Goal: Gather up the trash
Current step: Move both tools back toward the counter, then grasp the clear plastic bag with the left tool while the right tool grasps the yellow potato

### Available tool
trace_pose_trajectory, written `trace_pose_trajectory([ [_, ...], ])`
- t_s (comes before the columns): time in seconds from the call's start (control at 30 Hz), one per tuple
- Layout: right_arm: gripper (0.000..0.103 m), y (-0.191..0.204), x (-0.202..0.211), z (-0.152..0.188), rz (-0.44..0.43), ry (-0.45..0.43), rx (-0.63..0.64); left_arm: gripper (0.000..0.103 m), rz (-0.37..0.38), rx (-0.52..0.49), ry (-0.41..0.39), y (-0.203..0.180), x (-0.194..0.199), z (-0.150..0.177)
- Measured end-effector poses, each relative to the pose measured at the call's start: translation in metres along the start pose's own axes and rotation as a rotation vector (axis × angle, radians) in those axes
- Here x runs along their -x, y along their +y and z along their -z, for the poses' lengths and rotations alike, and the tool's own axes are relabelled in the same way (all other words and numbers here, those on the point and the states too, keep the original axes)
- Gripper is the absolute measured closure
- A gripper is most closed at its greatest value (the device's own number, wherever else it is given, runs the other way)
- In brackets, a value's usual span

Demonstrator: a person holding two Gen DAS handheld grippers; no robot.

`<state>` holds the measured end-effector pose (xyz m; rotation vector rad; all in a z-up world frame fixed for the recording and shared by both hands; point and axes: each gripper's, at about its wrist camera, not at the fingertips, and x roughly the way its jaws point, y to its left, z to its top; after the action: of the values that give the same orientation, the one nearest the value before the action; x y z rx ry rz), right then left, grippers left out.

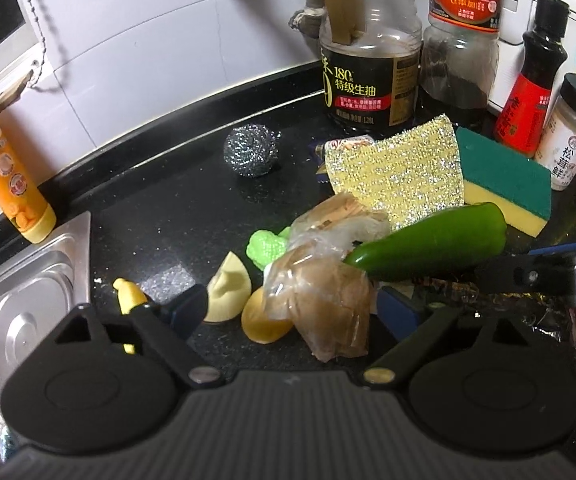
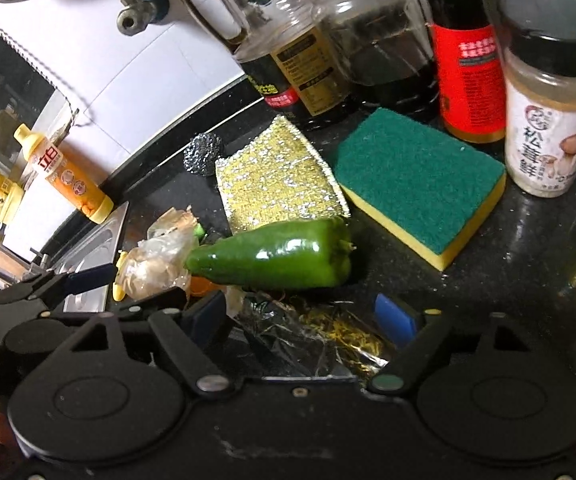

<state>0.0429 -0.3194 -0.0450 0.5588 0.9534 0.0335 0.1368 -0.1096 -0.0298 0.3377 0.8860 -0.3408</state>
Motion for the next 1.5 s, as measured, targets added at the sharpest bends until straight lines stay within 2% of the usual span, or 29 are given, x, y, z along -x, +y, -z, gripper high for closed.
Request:
trace_pose_trajectory([
  [0.07,0.019,0.004,-0.003,0.0,-0.003,0.006,0.005,0.023,0.008,0.009,0.005,0.002,-0.002,0.0],
  [0.17,0.019,0.008,-0.007,-0.002,-0.012,0.016,0.009,0.044,0.017,0.021,0.0,0.004,-0.002,0.001],
  [0.2,0.019,0.01,-0.008,-0.002,-0.018,0.02,0.011,0.063,0.024,0.026,-0.003,0.005,-0.002,0.001],
  [0.23,0.019,0.013,-0.01,-0.002,-0.023,0.023,0.013,0.074,0.031,0.032,-0.004,0.007,-0.002,0.001],
  [0.3,0.019,0.019,-0.012,-0.002,-0.03,0.03,0.025,0.079,0.042,0.045,-0.019,0.01,0.0,0.002],
  [0.53,0.022,0.05,-0.026,0.001,-0.068,0.058,0.081,0.08,0.053,0.099,-0.054,0.032,0.019,0.016],
  [0.6,0.026,0.061,-0.03,0.003,-0.085,0.064,0.099,0.08,0.045,0.125,-0.054,0.043,0.024,0.021],
  [0.67,0.027,0.073,-0.034,0.005,-0.089,0.063,0.118,0.08,0.034,0.159,-0.051,0.055,0.027,0.026],
  [0.7,0.033,0.078,-0.036,0.006,-0.089,0.062,0.129,0.08,0.03,0.173,-0.047,0.06,0.027,0.028],
  [0.77,0.037,0.09,-0.041,0.008,-0.096,0.066,0.154,0.079,0.023,0.204,-0.034,0.071,0.026,0.034],
  [0.93,0.038,0.12,-0.054,0.01,-0.093,0.066,0.219,0.079,0.018,0.267,0.001,0.091,0.024,0.049],
  [1.03,0.042,0.132,-0.063,0.011,-0.094,0.082,0.237,0.079,0.017,0.281,0.008,0.099,0.025,0.056],
  [1.1,0.051,0.139,-0.069,0.015,-0.086,0.098,0.258,0.079,0.019,0.287,0.01,0.102,0.026,0.06],
  [1.17,0.054,0.143,-0.074,0.019,-0.075,0.111,0.272,0.079,0.024,0.293,0.012,0.105,0.027,0.062],
  [1.43,0.055,0.146,-0.07,0.031,-0.047,0.106,0.298,0.079,0.045,0.297,0.021,0.108,0.025,0.069],
  [1.5,0.066,0.146,-0.069,0.033,-0.035,0.093,0.303,0.079,0.049,0.29,0.021,0.107,0.025,0.07],
])
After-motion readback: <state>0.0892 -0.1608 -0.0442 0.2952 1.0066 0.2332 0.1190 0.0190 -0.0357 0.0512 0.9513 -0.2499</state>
